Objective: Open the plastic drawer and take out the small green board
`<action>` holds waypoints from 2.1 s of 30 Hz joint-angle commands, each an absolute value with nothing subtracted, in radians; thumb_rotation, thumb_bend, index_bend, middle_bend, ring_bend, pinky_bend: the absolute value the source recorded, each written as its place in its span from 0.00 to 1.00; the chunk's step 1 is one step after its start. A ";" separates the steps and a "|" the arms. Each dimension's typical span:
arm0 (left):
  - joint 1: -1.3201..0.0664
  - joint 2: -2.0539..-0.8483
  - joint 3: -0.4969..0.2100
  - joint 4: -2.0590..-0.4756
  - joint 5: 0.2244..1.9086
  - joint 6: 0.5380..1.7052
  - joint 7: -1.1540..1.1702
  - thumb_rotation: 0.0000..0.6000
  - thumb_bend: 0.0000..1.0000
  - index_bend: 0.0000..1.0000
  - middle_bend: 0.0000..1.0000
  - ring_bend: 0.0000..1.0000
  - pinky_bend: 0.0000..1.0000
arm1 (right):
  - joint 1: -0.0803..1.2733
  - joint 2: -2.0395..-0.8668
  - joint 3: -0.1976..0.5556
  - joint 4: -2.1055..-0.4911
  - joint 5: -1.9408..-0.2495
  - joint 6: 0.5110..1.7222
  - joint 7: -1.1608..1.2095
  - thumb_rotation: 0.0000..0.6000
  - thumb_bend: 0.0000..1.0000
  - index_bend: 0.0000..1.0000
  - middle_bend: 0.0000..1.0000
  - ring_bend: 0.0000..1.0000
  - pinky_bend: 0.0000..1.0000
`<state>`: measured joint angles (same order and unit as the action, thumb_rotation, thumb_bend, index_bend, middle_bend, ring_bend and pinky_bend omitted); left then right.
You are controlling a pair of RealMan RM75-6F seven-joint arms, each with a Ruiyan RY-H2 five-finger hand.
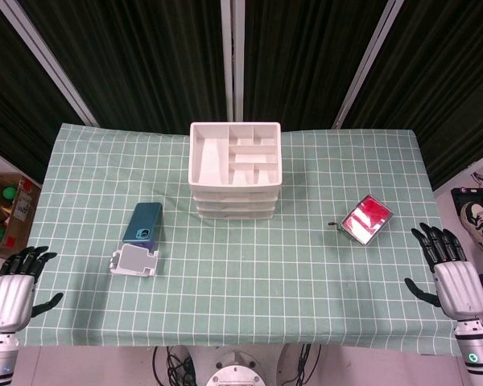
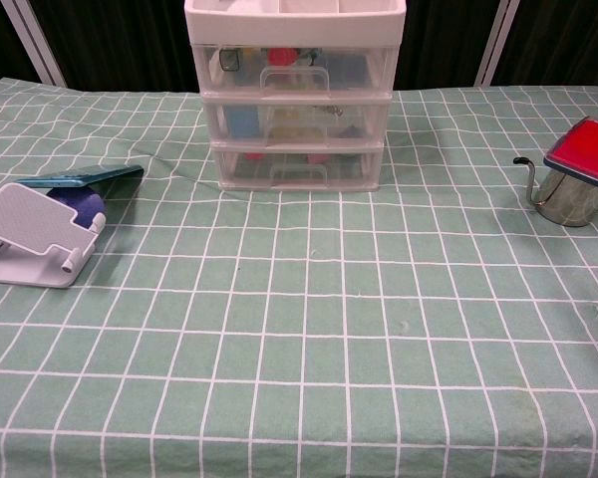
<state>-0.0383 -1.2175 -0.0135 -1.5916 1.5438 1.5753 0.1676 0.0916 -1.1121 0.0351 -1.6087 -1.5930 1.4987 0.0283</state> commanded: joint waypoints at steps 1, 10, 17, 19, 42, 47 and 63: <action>-0.040 -1.218 -0.015 -1.590 1.538 1.567 0.169 1.00 0.00 0.25 0.19 0.14 0.21 | 0.094 -1.113 0.036 -1.610 -1.593 1.497 0.029 1.00 0.15 0.00 0.01 0.00 0.00; -0.044 -1.215 -0.019 -1.598 1.547 1.567 0.179 1.00 0.00 0.25 0.19 0.14 0.21 | 0.130 -1.121 0.035 -1.642 -1.630 1.468 0.110 1.00 0.15 0.00 0.08 0.00 0.00; -0.044 -1.214 -0.021 -1.592 1.554 1.571 0.170 1.00 0.00 0.25 0.19 0.14 0.21 | 0.264 -1.168 0.075 -1.721 -1.666 1.348 0.312 1.00 0.18 0.00 0.36 0.16 0.25; -0.044 -1.214 -0.020 -1.589 1.560 1.574 0.164 1.00 0.00 0.25 0.19 0.14 0.21 | 0.312 -1.204 0.101 -1.741 -1.632 1.288 0.343 1.00 0.20 0.00 0.47 0.31 0.38; -0.036 -1.230 -0.021 -1.516 1.551 1.574 0.086 1.00 0.00 0.25 0.19 0.14 0.21 | 0.690 -1.626 0.288 -1.522 -1.299 0.799 0.917 1.00 0.46 0.06 0.73 0.67 0.62; -0.033 -1.232 -0.022 -1.508 1.548 1.577 0.077 1.00 0.00 0.25 0.19 0.14 0.21 | 0.718 -1.668 0.313 -1.473 -1.276 0.782 0.925 1.00 0.47 0.06 0.73 0.67 0.62; -0.030 -1.233 -0.026 -1.496 1.544 1.579 0.066 1.00 0.00 0.25 0.19 0.14 0.21 | 0.783 -1.719 0.353 -1.389 -1.244 0.721 0.925 1.00 0.47 0.07 0.73 0.67 0.62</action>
